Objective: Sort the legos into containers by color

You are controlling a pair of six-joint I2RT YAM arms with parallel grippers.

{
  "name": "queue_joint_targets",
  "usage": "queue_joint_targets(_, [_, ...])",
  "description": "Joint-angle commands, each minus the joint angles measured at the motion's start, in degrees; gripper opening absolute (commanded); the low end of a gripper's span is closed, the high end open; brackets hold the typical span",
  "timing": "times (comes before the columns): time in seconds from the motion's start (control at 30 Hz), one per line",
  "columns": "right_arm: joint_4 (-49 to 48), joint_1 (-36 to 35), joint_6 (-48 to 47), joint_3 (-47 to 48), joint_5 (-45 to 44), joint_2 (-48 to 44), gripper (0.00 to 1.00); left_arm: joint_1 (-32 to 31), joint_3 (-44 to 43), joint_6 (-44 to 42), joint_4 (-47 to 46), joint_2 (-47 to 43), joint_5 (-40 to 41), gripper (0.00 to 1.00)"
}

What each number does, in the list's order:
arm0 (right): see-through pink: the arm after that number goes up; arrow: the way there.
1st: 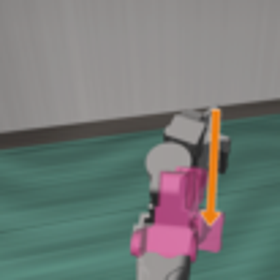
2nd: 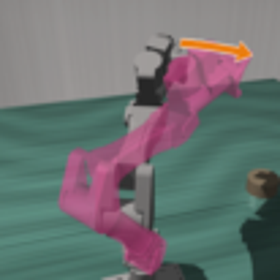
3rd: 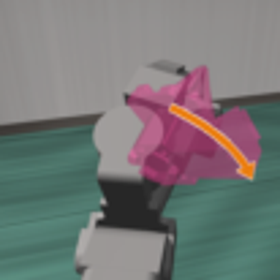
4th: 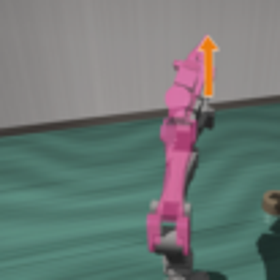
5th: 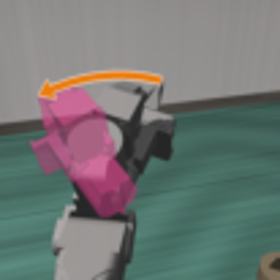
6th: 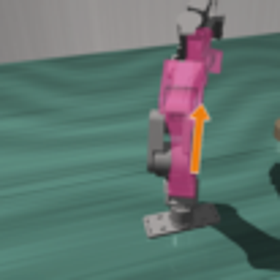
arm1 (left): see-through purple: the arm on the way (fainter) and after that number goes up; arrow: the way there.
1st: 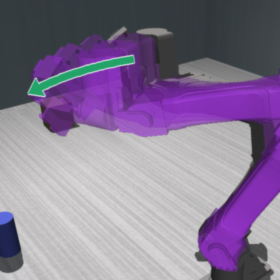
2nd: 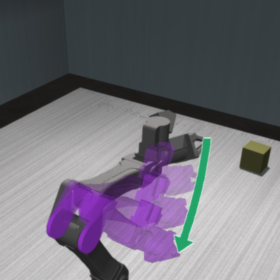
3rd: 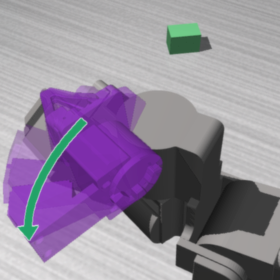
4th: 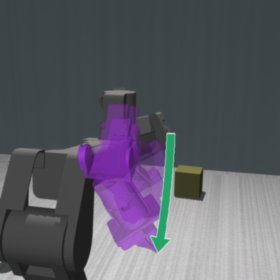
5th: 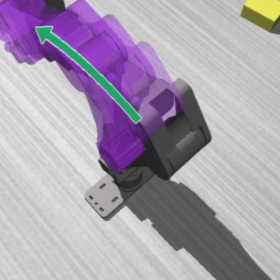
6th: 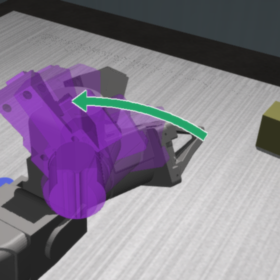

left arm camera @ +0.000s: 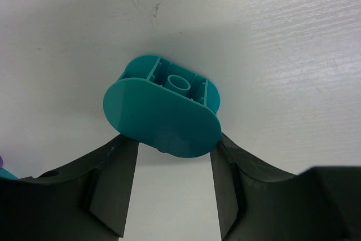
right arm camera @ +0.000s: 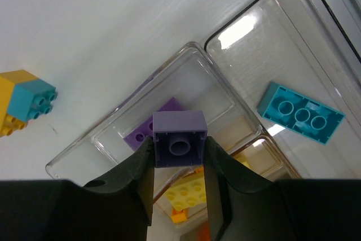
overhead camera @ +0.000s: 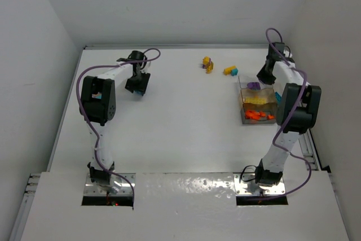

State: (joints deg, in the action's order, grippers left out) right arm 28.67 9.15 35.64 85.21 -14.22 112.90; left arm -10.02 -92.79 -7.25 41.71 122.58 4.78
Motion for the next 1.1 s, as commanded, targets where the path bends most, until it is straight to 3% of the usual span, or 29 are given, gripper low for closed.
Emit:
queue_joint_targets(0.0, [0.6, -0.2, 0.4, 3.6, -2.3, -1.1, 0.29, -0.2, -2.3, 0.0, 0.5, -3.1, -0.4, 0.4])
queue_joint_targets(0.17, [0.7, -0.2, 0.0, 3.3, -2.2, -1.5, 0.5, -0.2, -2.1, 0.2, 0.6, -3.6, -0.7, 0.4])
queue_joint_targets(0.37, [0.3, -0.2, -1.7, 3.2, -2.1, -3.9, 0.56, -0.2, -2.1, 0.0, 0.7, -3.8, -0.9, 0.41])
queue_joint_targets(0.43, [0.0, -0.2, -2.3, 2.9, -2.2, -5.1, 0.56, -0.2, -2.4, 0.0, 0.8, -3.7, -1.1, 0.43])
queue_joint_targets(0.53, [-1.9, -0.4, -3.7, 1.7, 0.0, -7.6, 0.55, -0.2, -3.4, 0.6, 1.9, -3.8, -1.4, 0.54])
queue_joint_targets(0.57, [-2.3, -0.7, -4.2, 0.8, 0.2, -8.3, 0.55, -0.1, -4.4, 1.0, 2.7, -3.8, -2.0, 0.64])
queue_joint_targets(0.67, [-3.5, -2.6, -6.7, -0.8, -1.6, -11.2, 0.55, -0.1, -4.9, 4.4, 2.4, -5.2, -2.0, 0.71])
queue_joint_targets(0.83, [-5.9, -5.3, -6.8, -4.0, -1.9, -14.8, 0.56, -0.1, -2.5, 15.9, 0.3, -6.6, -1.7, 0.73])
queue_joint_targets(0.9, [-6.5, -5.9, -6.2, -5.2, -1.5, -16.0, 0.56, -0.1, -2.6, 19.1, 0.7, -5.7, -1.6, 0.78])
queue_joint_targets(0.97, [-6.9, -6.2, -5.9, -6.4, -0.9, -16.8, 0.56, -0.1, -3.4, 19.6, 0.7, -5.0, -0.9, 0.78])
queue_joint_targets(1.07, [-7.6, -6.4, -6.5, -7.7, 0.6, -17.9, 0.56, -0.2, -7.2, 12.6, 1.0, -3.5, 0.1, 0.77])
